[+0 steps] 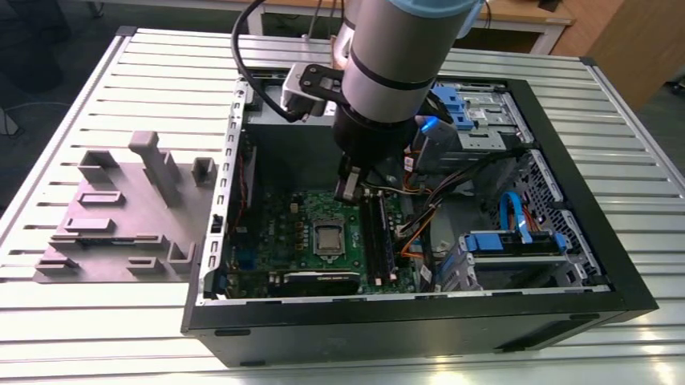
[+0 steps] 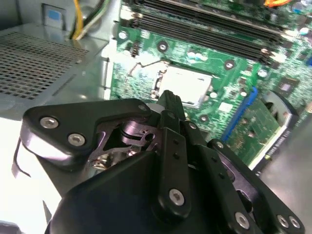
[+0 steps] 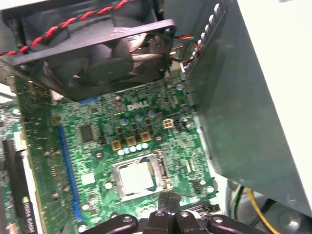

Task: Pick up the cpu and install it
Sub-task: 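Install the first cpu locking lever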

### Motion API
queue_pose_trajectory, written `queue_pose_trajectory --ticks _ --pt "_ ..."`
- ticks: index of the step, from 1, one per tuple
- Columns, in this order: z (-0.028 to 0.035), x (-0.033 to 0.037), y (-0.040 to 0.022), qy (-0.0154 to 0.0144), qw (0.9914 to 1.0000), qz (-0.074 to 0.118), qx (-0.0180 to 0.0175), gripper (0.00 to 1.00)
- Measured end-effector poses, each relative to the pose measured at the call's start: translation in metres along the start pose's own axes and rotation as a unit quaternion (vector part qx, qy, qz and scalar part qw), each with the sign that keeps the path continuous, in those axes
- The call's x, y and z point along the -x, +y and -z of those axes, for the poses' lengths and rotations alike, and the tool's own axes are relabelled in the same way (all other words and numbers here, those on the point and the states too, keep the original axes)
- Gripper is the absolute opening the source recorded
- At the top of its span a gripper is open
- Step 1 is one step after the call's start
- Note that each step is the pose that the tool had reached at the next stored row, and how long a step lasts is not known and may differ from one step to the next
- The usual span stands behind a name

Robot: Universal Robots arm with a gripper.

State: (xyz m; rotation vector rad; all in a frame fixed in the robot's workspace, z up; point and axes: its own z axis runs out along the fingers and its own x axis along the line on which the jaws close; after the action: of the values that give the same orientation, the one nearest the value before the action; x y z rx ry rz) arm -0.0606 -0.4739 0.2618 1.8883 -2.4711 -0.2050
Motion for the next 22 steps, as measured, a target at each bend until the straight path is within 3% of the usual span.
queue_pose_trajectory --ticks 2,3,5,8,16,22 --pt "0.0001 0.0001 0.0001 -0.016 0.99986 0.002 0.0043 0.1" --pt "0.0001 0.0001 0.0001 -0.0219 0.99974 0.002 0.0059 0.1" --pt "0.0001 0.0001 0.0 -0.029 0.99954 0.003 0.0079 0.1" --pt "-0.0002 0.0015 0.0002 -0.036 0.9993 0.004 0.0097 0.1" --pt "-0.0018 0.014 -0.001 -0.0379 0.99922 0.004 0.0103 0.1" --pt "-0.0076 0.0224 -0.0037 -0.0381 0.99921 0.004 0.0103 0.1"
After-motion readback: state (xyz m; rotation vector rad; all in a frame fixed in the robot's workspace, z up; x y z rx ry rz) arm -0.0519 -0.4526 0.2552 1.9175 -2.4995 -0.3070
